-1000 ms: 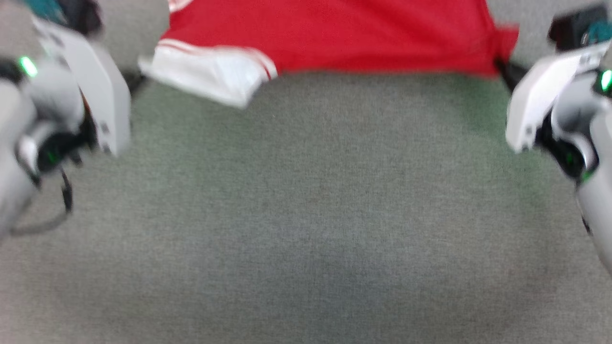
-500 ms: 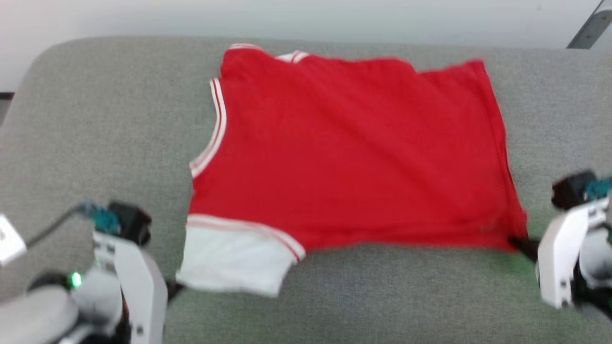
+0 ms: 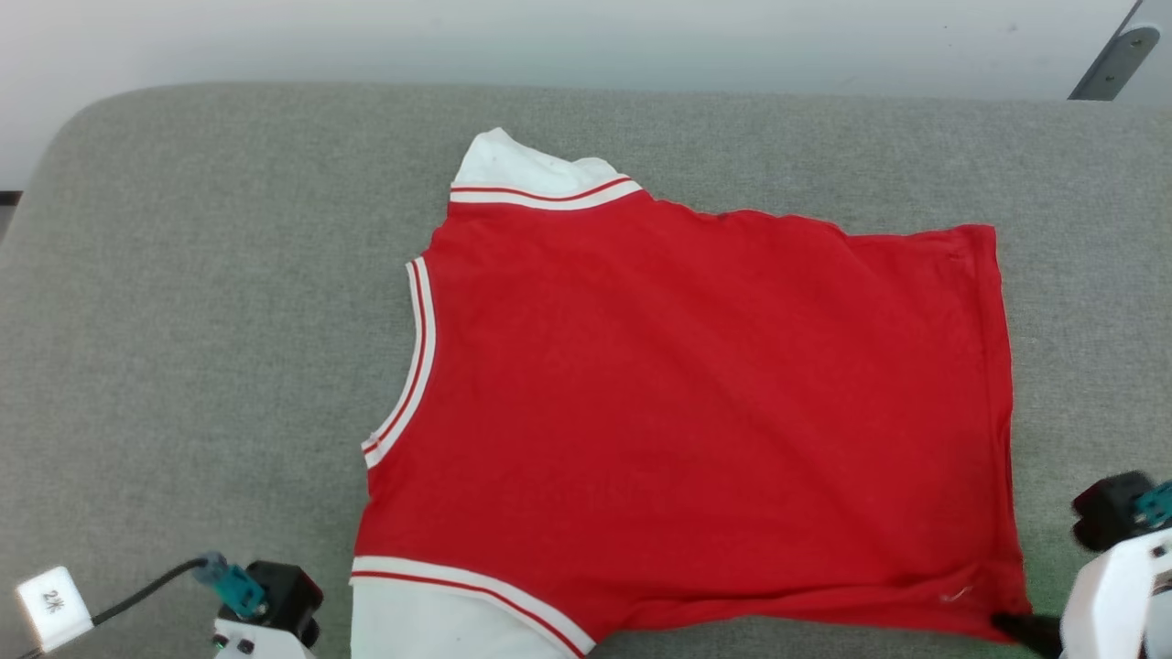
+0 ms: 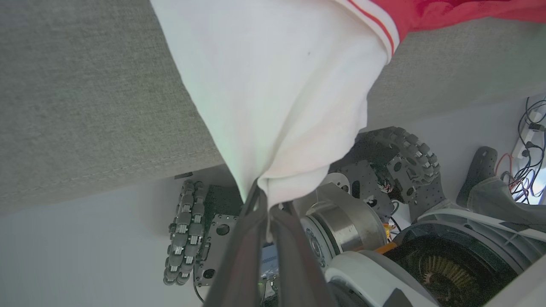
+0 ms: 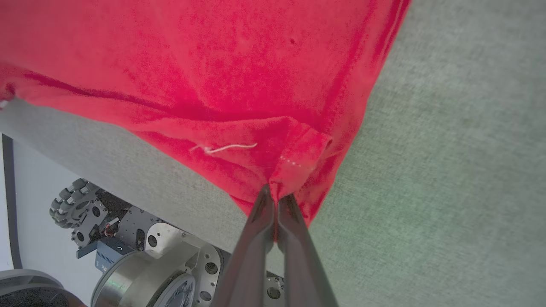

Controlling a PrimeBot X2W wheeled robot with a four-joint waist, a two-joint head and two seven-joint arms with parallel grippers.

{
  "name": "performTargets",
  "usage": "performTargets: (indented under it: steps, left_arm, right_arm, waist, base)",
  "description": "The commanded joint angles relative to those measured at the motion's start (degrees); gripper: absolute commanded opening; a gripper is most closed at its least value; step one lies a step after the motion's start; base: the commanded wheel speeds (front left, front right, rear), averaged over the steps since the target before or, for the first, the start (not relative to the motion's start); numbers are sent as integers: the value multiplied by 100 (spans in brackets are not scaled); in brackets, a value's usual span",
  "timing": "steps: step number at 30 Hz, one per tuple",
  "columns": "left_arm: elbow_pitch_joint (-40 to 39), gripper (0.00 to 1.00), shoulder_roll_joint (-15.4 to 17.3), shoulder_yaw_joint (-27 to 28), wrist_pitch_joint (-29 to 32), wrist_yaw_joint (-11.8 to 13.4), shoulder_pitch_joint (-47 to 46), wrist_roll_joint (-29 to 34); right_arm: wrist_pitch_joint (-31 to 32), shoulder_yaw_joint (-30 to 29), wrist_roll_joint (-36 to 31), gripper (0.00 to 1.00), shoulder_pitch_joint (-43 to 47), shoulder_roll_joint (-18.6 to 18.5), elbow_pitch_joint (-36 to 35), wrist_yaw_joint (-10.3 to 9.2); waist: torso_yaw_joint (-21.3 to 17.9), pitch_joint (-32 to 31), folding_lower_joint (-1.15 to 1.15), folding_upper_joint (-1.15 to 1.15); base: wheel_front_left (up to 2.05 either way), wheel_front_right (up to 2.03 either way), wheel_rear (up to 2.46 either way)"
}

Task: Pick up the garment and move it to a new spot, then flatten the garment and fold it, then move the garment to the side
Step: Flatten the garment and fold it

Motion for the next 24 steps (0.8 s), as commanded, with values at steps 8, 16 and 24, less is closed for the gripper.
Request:
performTargets:
  steps: [8, 16, 24]
  left_arm:
    - [-90, 0, 300, 360, 19, -71, -711, 697]
    - [1012, 0, -146, 724, 429, -961, -1951, 1576]
    - [2978, 0, -1195, 653, 597, -1979, -2763, 2104]
  right_arm:
    - [-345, -472, -321, 0, -270, 217, -320, -9]
    - [-752, -304, -811, 0, -1181, 390, 113, -9]
    - [-1277, 154, -1229, 0, -2215, 606, 1173, -9]
  waist:
    - [-83, -20, 0, 0]
    - [-226, 75, 0, 0]
    - [-371, 286, 0, 0]
  base:
    - [0, 0, 0]
    - [0, 0, 0]
    - [0, 0, 0]
